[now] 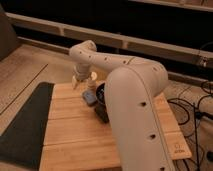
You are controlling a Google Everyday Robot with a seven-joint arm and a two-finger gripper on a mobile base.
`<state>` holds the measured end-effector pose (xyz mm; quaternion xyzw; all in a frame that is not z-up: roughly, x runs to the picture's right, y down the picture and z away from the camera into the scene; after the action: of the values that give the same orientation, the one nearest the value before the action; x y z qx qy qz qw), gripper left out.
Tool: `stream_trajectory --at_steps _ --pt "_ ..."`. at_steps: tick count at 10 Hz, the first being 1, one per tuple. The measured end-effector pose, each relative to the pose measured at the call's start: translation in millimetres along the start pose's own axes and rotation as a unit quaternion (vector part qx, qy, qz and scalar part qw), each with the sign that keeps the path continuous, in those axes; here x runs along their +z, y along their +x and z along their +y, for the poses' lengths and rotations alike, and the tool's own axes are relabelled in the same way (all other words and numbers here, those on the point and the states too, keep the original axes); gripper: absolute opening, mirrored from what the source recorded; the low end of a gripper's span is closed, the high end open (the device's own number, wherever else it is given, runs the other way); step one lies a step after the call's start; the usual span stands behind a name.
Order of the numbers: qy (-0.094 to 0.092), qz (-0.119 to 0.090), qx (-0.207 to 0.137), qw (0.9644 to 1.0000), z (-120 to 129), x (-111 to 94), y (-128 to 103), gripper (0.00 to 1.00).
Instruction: Wipe the white sponge on the table
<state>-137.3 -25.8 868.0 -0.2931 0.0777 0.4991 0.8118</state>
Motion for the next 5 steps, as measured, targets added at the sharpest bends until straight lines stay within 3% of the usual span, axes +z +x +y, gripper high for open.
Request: stream_trajectory --at_steps 2,3,5 --pt "0.0 0.003 -0.022 0.9998 5.7 5.4 0.3 0.65" --pt "-0.01 0.007 -0.059 0.9982 25.9 16.2 -1.0 0.65" --pt "-0.032 0.012 -0.123 0.9919 60.9 38.5 -0.9 0.65"
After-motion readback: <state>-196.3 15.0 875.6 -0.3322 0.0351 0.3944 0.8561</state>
